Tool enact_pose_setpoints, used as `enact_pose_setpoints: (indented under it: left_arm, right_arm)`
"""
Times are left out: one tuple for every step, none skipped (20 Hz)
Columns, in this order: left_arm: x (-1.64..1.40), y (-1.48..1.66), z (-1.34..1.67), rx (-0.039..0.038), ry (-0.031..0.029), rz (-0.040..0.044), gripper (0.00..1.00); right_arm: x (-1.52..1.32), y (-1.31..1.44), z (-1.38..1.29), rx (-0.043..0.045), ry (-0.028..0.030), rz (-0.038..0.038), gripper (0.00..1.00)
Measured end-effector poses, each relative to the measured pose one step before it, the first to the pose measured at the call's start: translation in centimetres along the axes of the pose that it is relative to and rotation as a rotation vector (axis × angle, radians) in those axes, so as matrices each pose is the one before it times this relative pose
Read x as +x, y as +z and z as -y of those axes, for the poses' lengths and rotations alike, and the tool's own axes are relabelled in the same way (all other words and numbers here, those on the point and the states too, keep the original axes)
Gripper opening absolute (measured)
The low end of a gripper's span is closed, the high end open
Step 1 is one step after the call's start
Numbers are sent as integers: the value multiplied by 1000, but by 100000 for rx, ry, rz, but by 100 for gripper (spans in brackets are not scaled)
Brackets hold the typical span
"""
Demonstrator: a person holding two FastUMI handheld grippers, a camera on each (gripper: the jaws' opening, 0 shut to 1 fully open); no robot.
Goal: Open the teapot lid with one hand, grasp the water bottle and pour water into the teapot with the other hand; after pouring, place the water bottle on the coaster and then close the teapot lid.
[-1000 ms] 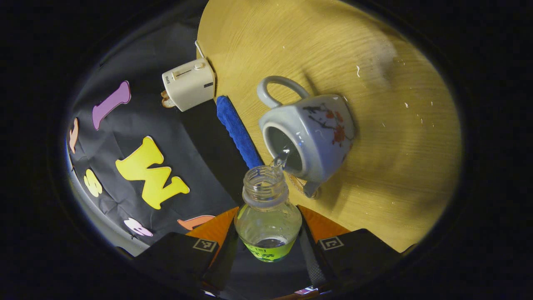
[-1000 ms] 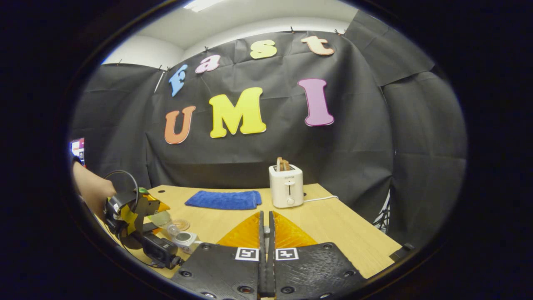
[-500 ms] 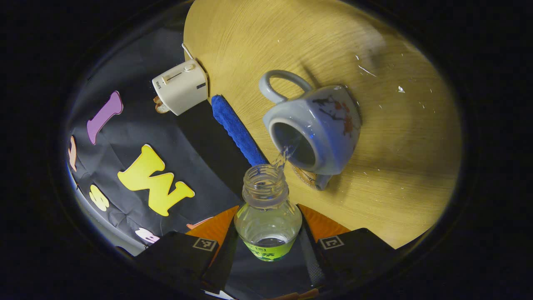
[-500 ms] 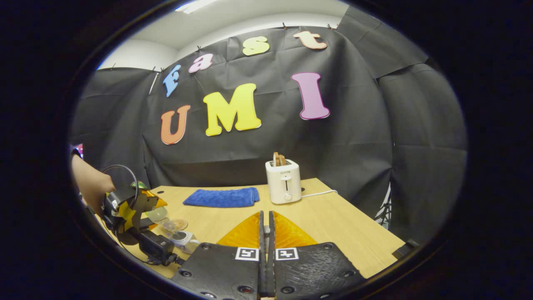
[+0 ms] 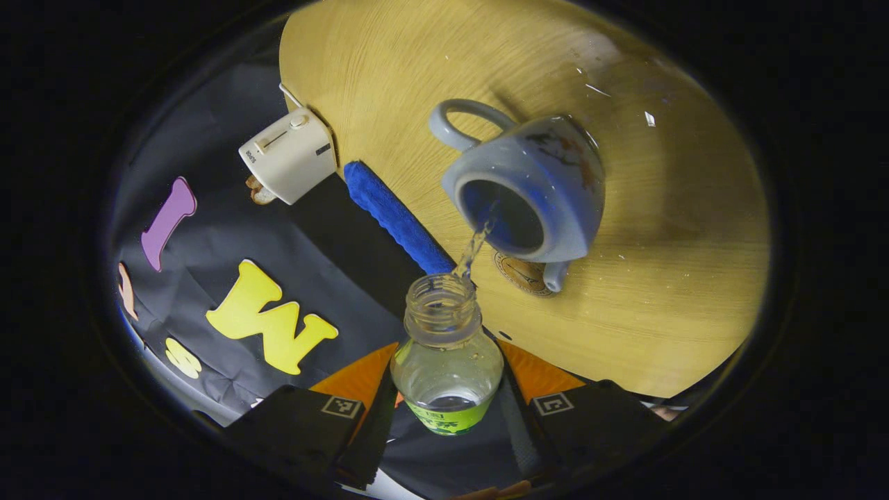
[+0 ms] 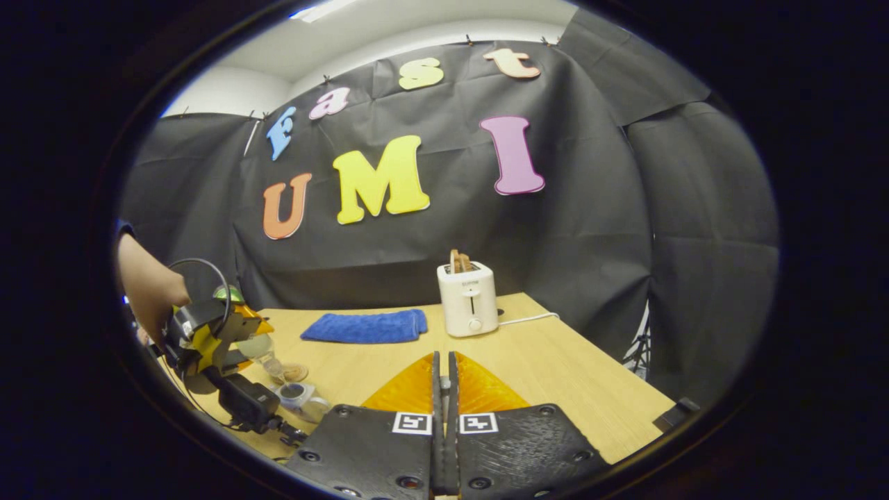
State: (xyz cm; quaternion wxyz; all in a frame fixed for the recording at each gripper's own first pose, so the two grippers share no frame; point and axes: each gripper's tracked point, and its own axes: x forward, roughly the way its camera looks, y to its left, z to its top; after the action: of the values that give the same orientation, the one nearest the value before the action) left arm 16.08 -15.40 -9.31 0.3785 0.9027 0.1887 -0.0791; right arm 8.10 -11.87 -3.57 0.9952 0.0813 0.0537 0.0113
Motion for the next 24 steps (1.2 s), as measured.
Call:
enact_pose_setpoints:
  left_arm:
    - [39,-91,-135,1760,717,-687,74]
    - [-82,-131,-166,1873,440,-550,72]
    - [53,-150,13,1675,326,-818,75]
    - [25,105,-178,1803,1043,-97,74]
    - [27,-22,147,1468,-4,-690,75]
    - [-11,-184,51,78,-83,32,75]
    - [-58,42,41,340,772,-6,75]
    - [-99,20,-269,144,267,-353,74]
    - [53,-59,55,41,141,119,74]
    - [-51,-39,-42,134,406,-432,75]
    - [-102,81,-115,194,805,369,74]
    - [-40,-25,-93,192,129,-125,74]
    - [-38,30,-9,60,410,-92,72]
    - [84,-41,35,-188,-151,90,75]
    - [-108,-63,98,-257,126,-424,74]
    - [-83,-35,-55,41,308,-56,74]
    - [-19,43,-5,131,271,-95,75]
    - [-55,-63,-164,140,283,-320,75]
    - [8,-21,-39,50,78,-109,74]
    - [-29,9,-175,167,475,-219,75]
    - [-153,-104,6,34,53,-532,74]
    - [-53,-7,-64,214,516,-208,74]
    - [-144,-25,-51,121,530,-429,72]
    - [45,-7,-115,-72,94,90,75]
  right_arm:
    - [138,-80,50,203,-95,-475,0]
    - [191,-173,47,143,12,-380,0]
    - [47,-8,49,105,-111,-139,0]
    - [58,-136,212,-42,-333,-283,0]
    - [18,-5,178,22,-327,-12,0]
    - [116,-156,-23,-24,-243,-371,0]
    - [11,-172,43,174,-31,-498,0]
    - [22,-164,-101,156,337,-418,0]
    - [17,34,-108,78,133,-273,0]
    - [6,-17,-21,-306,-7,55,0]
    - [-115,97,-34,-185,-99,348,0]
    - [38,59,-108,-193,66,185,0]
    - [-54,81,-110,-310,235,120,0]
    - [-44,-71,-35,-125,15,100,0]
    - [-83,37,-80,-146,78,-24,0]
    - [-50,30,-101,-200,79,126,0]
    - [-87,135,3,-161,28,301,0]
    - [50,46,-71,-49,71,97,0]
    - [-8,10,-137,-86,31,-31,0]
    - [-61,-87,54,-158,238,-64,0]
    - [1,1,-15,-92,-25,-217,0]
    - [2,-4,48,-29,-148,97,0]
    - [-75,174,-2,-101,-116,225,0]
    - [-28,31,48,-168,-220,71,0]
